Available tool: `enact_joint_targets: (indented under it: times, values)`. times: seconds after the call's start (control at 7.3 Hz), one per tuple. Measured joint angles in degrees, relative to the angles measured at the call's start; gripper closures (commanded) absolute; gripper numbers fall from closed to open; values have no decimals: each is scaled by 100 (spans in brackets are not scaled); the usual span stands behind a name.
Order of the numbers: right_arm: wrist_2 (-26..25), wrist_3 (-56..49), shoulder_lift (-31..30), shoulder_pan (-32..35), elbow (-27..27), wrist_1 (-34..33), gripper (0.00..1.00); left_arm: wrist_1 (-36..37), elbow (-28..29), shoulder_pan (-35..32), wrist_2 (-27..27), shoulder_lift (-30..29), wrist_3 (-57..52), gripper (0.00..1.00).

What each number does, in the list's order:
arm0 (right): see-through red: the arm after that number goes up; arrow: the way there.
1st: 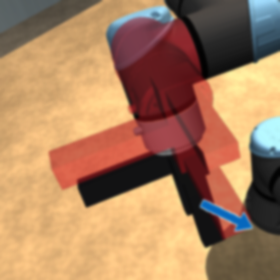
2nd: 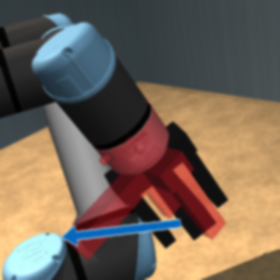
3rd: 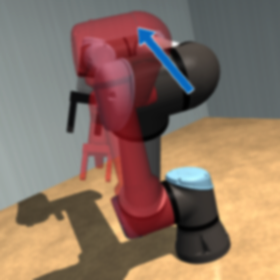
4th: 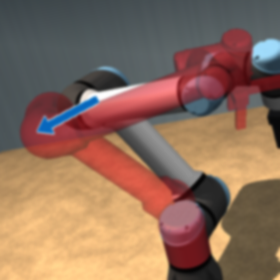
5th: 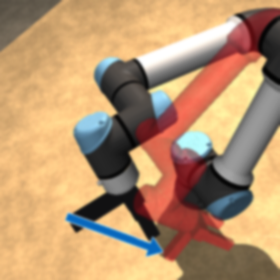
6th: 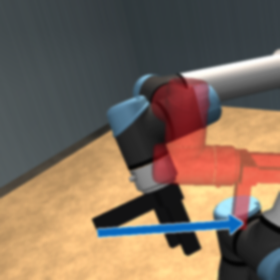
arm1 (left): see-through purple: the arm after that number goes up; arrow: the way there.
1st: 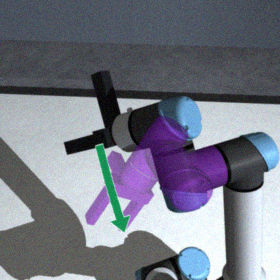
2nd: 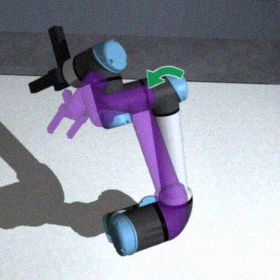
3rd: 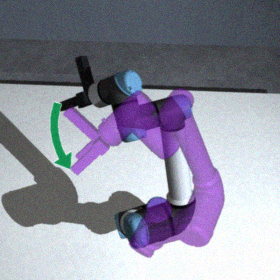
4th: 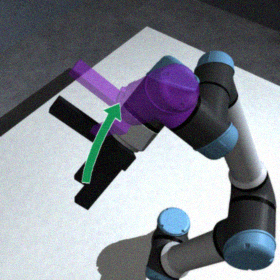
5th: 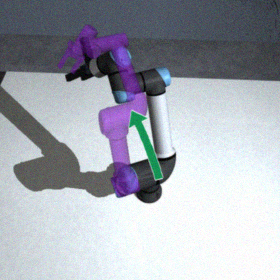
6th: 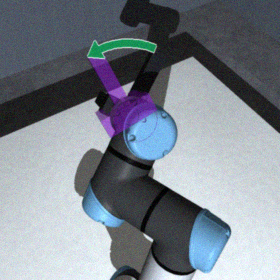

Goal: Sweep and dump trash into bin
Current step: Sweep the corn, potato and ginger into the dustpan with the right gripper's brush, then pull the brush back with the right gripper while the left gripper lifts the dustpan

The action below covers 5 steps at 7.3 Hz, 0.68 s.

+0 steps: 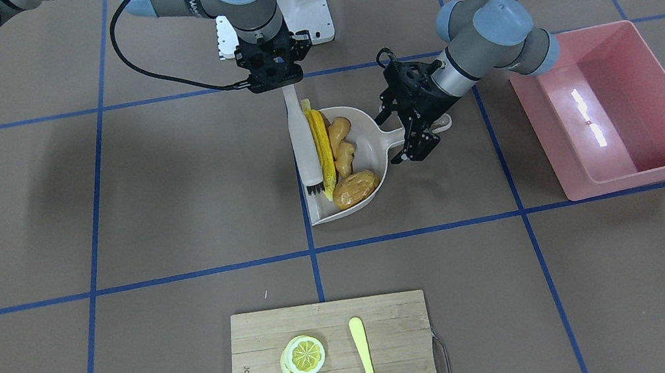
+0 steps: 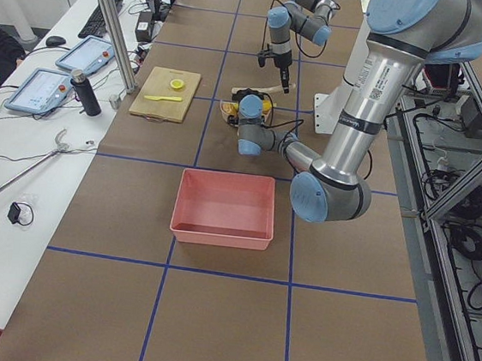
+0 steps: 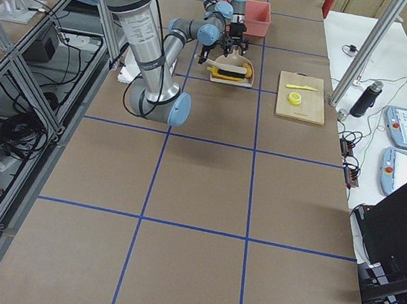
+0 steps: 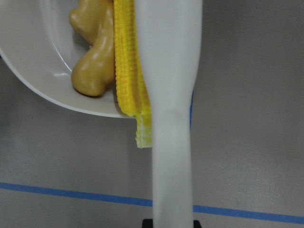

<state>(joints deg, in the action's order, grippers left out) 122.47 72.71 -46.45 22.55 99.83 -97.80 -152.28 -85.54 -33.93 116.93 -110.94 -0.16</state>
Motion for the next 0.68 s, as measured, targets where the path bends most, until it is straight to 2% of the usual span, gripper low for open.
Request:
enact_joint_targets:
  times: [0.27, 0.55, 0.68]
  values:
    - [23, 3, 152, 3, -71, -33, 100, 1, -10, 0, -3, 8, -8, 24]
    - [94, -46, 157, 84, -51, -183, 100, -2, -13, 0, -3, 16, -10, 24]
    - [130, -83, 143, 146, -9, -289, 100, -3, -11, 0, -3, 17, -10, 36]
